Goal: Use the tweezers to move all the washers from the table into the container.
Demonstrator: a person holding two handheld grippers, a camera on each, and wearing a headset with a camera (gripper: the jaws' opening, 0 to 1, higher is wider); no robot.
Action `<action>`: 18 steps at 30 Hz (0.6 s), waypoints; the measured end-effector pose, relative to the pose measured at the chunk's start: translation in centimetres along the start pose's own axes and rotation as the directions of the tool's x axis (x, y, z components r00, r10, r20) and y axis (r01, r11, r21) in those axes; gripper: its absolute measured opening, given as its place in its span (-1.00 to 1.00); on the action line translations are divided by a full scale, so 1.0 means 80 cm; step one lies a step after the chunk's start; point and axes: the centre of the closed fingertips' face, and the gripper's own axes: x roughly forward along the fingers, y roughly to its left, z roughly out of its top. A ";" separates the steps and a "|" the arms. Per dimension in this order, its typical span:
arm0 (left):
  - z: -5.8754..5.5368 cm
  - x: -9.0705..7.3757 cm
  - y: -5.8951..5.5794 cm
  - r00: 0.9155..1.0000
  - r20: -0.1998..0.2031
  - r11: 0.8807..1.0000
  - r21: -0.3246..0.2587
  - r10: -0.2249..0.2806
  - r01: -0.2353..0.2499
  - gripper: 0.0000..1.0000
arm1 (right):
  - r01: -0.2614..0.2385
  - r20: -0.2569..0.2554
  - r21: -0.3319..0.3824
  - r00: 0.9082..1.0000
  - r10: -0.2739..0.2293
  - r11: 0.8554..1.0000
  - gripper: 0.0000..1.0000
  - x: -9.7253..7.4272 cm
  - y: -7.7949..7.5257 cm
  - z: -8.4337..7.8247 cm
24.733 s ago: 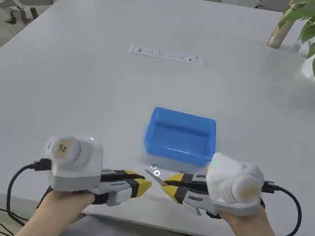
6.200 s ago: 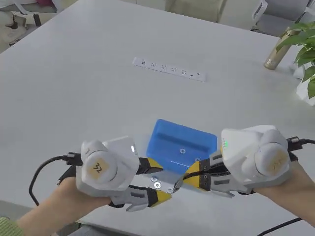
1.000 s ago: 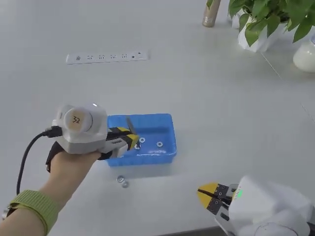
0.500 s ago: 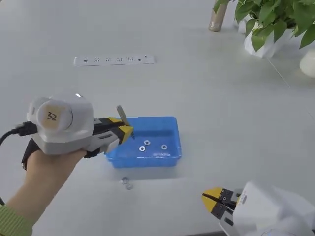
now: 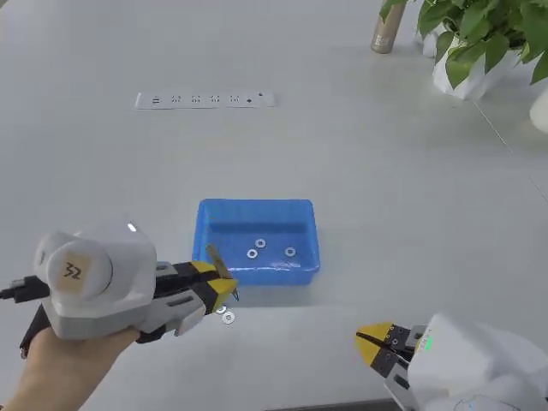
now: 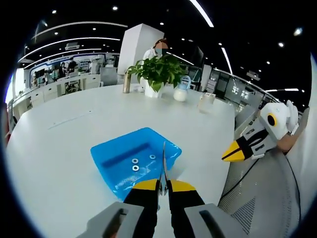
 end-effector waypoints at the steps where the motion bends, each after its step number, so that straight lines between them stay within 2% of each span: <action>1: -0.003 0.001 0.002 1.000 0.008 1.000 -0.016 -0.004 0.004 -0.91 | -0.001 0.000 -0.001 1.000 0.001 1.000 -1.00 0.000 0.000 0.000; 2: -0.009 0.003 0.003 1.000 0.013 0.999 -0.050 -0.007 0.008 -0.91 | -0.001 -0.001 -0.002 1.000 0.001 1.000 -1.00 0.000 0.000 -0.001; 5: -0.020 0.004 0.010 1.000 -0.002 0.998 -0.058 -0.003 0.003 -0.91 | -0.005 -0.001 -0.006 1.000 0.005 1.000 -1.00 0.001 0.000 -0.001; 8: -0.026 0.005 0.014 1.000 -0.005 0.997 -0.079 0.000 0.000 -0.91 | -0.003 -0.003 -0.005 1.000 0.003 1.000 -1.00 0.000 0.001 0.001; 12: -0.036 0.006 0.016 1.000 -0.028 0.998 -0.061 0.008 -0.010 -0.91 | 0.003 -0.003 -0.003 1.000 -0.003 1.000 -1.00 -0.003 0.002 0.005; 18: -0.040 0.006 0.017 1.000 -0.027 0.998 -0.064 0.012 -0.013 -0.91 | 0.004 -0.007 -0.006 1.000 -0.004 1.000 -1.00 -0.004 0.004 0.008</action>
